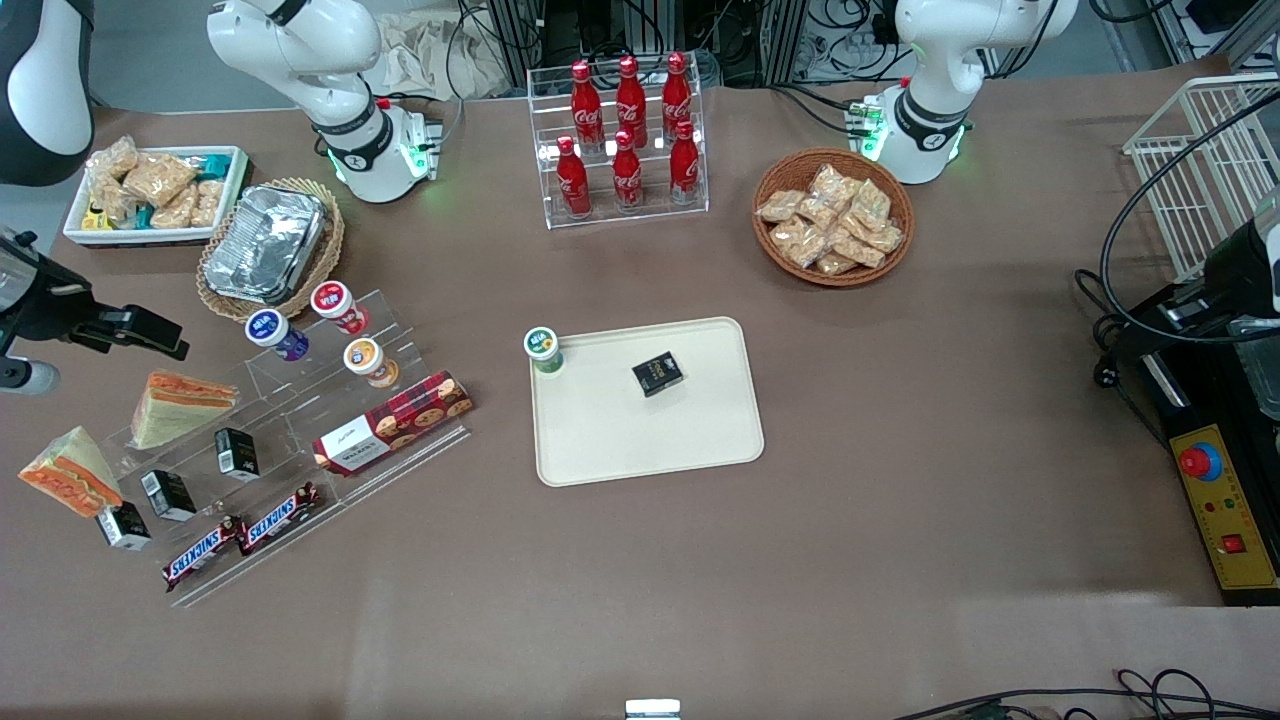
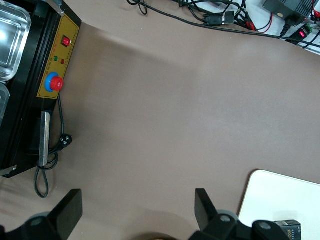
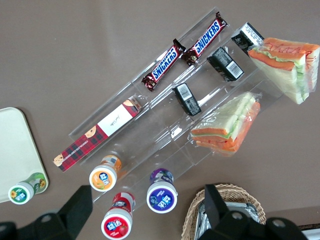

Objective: Place sandwich on tray
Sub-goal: 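Move the right gripper over the wrapped triangle sandwich in the acrylic rack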

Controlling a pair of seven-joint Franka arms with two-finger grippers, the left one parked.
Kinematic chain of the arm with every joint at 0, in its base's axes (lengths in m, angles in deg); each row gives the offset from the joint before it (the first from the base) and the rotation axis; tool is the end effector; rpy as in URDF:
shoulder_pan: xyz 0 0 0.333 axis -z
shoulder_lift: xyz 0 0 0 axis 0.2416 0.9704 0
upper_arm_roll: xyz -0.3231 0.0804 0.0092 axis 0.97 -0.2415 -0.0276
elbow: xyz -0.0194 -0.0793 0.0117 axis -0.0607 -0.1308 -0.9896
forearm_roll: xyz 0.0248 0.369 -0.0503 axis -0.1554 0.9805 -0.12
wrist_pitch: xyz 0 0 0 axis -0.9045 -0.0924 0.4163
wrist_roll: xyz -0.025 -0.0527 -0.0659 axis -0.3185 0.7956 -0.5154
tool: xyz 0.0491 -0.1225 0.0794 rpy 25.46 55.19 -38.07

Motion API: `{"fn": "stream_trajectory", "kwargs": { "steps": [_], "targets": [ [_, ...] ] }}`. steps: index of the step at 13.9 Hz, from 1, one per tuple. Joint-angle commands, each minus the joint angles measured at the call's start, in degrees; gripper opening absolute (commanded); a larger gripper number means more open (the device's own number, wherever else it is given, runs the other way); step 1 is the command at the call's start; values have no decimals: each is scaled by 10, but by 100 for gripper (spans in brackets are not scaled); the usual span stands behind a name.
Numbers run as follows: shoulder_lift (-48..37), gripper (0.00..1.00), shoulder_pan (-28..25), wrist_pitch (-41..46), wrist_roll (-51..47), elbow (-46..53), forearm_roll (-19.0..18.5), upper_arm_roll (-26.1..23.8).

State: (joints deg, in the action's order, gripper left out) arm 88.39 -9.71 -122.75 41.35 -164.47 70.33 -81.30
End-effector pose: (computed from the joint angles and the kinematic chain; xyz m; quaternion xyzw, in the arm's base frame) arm 0.5365 -0.0441 0.5475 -0.9967 0.0806 0.0108 0.0045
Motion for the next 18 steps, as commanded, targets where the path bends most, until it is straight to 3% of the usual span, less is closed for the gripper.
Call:
{"fn": "stream_trajectory", "kwargs": {
  "steps": [1, 11, 18],
  "targets": [
    [-8, 100, 3, 11, -2, 6, 14, 1],
    [-14, 100, 8, 17, 25, 12, 6, 16],
    [-7, 100, 11, 16, 251, 19, 42, 89]
  ]
}}
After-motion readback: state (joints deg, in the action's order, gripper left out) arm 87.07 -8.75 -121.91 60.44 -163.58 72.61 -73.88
